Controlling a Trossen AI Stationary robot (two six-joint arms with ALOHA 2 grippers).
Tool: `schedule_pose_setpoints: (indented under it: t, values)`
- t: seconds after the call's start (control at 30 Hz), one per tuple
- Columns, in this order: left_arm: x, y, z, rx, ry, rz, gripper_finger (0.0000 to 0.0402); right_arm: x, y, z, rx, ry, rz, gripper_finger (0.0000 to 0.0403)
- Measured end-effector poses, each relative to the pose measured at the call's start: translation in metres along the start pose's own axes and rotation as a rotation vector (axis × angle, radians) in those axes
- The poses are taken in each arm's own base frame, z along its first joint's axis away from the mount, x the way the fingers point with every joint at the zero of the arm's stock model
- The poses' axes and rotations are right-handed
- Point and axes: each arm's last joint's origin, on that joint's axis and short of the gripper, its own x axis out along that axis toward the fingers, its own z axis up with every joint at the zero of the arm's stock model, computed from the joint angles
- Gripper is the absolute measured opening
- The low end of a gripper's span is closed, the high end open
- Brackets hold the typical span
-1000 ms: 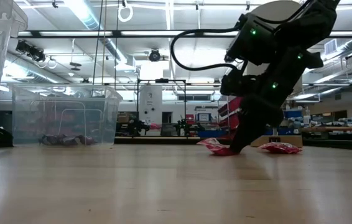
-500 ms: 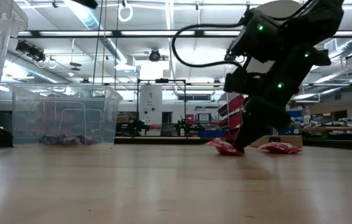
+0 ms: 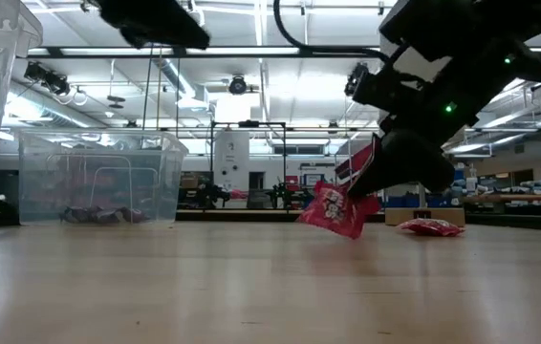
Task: Sort candy
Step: Put the red chocolate into the bottom left transparent bin
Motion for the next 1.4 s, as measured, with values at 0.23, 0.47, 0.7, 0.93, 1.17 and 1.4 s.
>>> schedule_pose_setpoints:
  t: [0.23, 0.47, 0.7, 0.93, 1.17, 1.4]
  values:
    - [0.024, 0.015, -0.013, -0.159, -0.181, -0.282, 0.0085, -0.012, 0.014, 0.001, -0.108, -0.071, -0.073, 0.0000]
    - [0.036, 0.033, -0.034, -0.227, -0.142, -0.213, 0.0088, -0.018, 0.020, 0.005, -0.188, -0.123, -0.092, 0.0000]
    - [0.050, 0.034, -0.041, -0.225, -0.117, -0.193, 0.0107, -0.018, 0.020, 0.016, -0.222, -0.205, -0.099, 0.0000]
    - [0.065, 0.032, -0.050, -0.242, -0.089, -0.190, 0.0132, -0.020, 0.020, 0.023, -0.278, -0.262, -0.110, 0.0000]
    - [0.076, 0.030, -0.055, -0.251, -0.096, -0.226, 0.0153, -0.022, 0.020, 0.032, -0.322, -0.331, -0.130, 0.0000]
    - [0.086, 0.028, -0.061, -0.255, -0.100, -0.227, 0.0159, -0.025, 0.019, 0.038, -0.374, -0.377, -0.160, 0.0000]
